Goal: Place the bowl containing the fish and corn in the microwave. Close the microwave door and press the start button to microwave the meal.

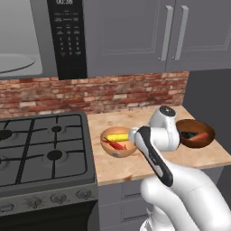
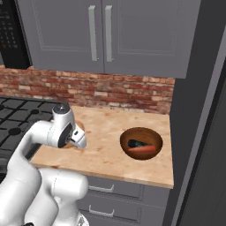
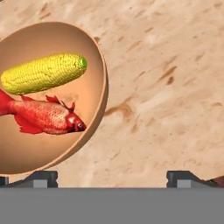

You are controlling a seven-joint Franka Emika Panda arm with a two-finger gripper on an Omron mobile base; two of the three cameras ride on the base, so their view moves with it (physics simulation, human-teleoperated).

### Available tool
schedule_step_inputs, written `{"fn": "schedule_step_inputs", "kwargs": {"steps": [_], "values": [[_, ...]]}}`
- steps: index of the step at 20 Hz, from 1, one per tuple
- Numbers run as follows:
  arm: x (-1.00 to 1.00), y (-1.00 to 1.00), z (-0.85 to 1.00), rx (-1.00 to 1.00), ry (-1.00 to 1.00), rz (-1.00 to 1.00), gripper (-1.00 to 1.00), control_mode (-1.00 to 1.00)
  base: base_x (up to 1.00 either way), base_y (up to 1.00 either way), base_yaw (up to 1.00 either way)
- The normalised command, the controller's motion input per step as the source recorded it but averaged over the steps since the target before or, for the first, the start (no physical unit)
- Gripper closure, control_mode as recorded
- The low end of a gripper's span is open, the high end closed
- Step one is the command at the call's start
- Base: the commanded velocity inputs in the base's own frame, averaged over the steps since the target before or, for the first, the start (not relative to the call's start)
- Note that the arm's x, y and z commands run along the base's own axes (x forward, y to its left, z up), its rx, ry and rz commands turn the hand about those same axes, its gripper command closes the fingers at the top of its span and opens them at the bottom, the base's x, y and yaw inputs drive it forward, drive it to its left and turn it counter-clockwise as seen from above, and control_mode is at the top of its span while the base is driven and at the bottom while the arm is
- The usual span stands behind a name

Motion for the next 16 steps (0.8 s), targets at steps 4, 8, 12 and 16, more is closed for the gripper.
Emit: {"fn": "schedule_step_inputs", "kwargs": {"steps": [4, 8, 12, 16], "values": [[0.29, 0.19, -0.29, 0.1, 0.04, -0.17, -1.0, -1.0, 0.0, 0.0, 0.0], [0.19, 0.06, -0.23, 0.07, 0.0, -0.06, -1.0, -1.0, 0.0, 0.0, 0.0], [0.18, 0.0, -0.21, 0.07, 0.0, 0.0, -1.0, -1.0, 0.0, 0.0, 0.0], [0.25, 0.0, -0.32, 0.07, 0.0, 0.0, -1.0, -1.0, 0.0, 0.0, 0.0]]}}
